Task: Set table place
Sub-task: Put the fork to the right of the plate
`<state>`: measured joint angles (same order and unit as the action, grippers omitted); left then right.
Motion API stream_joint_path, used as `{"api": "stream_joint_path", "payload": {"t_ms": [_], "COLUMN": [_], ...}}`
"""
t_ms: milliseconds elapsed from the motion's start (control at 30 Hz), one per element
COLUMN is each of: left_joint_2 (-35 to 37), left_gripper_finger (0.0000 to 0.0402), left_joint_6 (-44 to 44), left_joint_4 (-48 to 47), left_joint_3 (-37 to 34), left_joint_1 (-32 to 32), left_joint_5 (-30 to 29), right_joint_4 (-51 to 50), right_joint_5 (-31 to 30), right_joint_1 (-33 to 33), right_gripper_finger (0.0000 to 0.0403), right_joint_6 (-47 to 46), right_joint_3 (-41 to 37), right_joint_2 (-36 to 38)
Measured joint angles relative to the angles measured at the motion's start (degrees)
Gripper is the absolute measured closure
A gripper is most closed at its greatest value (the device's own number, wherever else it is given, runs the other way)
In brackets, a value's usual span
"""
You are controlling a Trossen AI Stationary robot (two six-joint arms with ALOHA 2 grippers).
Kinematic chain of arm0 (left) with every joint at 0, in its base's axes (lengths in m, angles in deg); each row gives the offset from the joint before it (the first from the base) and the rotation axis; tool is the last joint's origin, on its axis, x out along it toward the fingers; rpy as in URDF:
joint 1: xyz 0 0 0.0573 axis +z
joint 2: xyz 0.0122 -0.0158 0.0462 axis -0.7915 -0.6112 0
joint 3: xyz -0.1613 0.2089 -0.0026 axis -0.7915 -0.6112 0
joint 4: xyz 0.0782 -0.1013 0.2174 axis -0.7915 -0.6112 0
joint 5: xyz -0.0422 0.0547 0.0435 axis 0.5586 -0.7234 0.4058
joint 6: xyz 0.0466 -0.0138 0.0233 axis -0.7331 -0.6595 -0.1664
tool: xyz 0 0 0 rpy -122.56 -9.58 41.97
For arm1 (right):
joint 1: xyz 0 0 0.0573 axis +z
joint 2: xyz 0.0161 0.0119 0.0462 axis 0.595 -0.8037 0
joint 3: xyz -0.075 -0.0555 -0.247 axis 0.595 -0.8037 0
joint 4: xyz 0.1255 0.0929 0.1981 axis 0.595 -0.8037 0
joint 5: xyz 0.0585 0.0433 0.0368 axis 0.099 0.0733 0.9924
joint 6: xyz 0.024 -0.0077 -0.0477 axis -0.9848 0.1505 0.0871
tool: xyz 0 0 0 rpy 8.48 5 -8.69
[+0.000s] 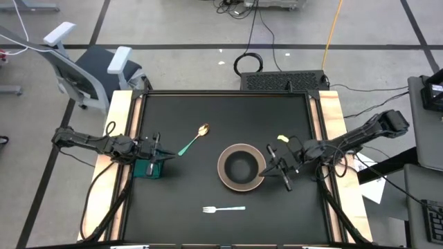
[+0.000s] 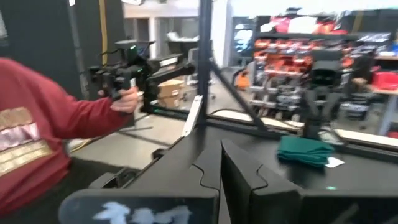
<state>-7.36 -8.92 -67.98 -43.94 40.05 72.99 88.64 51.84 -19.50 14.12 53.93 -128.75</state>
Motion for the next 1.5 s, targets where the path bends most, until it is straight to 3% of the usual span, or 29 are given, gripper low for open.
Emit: {"api": "stream_joint_path", "payload": {"t_ms": [433, 700, 867, 1267, 1500], "left_joint_2": [0.0, 0.0, 0.0, 0.0, 0.0], "left_gripper_finger": [0.0344, 0.0344, 0.0344, 0.0344, 0.0344], "left_joint_6": [1.1, 0.6, 0.6, 0.9, 1.0], "left_joint_4": [0.0, 0.0, -0.1, -0.1, -0.1], "left_joint_3": [0.0, 0.0, 0.0, 0.0, 0.0], "left_joint_1": [0.0, 0.0, 0.0, 0.0, 0.0], "left_joint_5": [0.0, 0.0, 0.0, 0.0, 0.0], "right_joint_4": [0.3, 8.4, 8.5, 8.6, 11.1], "right_joint_5": [0.9, 0.9, 0.6, -11.1, -11.5], "right_joint_1": [0.8, 2.3, 3.9, 5.6, 5.6], "right_gripper_finger": [0.0403, 0.0403, 0.0403, 0.0403, 0.0403], "right_joint_6": [0.0, -2.8, -5.1, -8.6, -8.9], "right_joint_3": [4.2, 4.6, 9.5, 19.1, 19.3], "right_joint_2": [-8.7, -11.5, -16.2, -28.8, -30.5]}}
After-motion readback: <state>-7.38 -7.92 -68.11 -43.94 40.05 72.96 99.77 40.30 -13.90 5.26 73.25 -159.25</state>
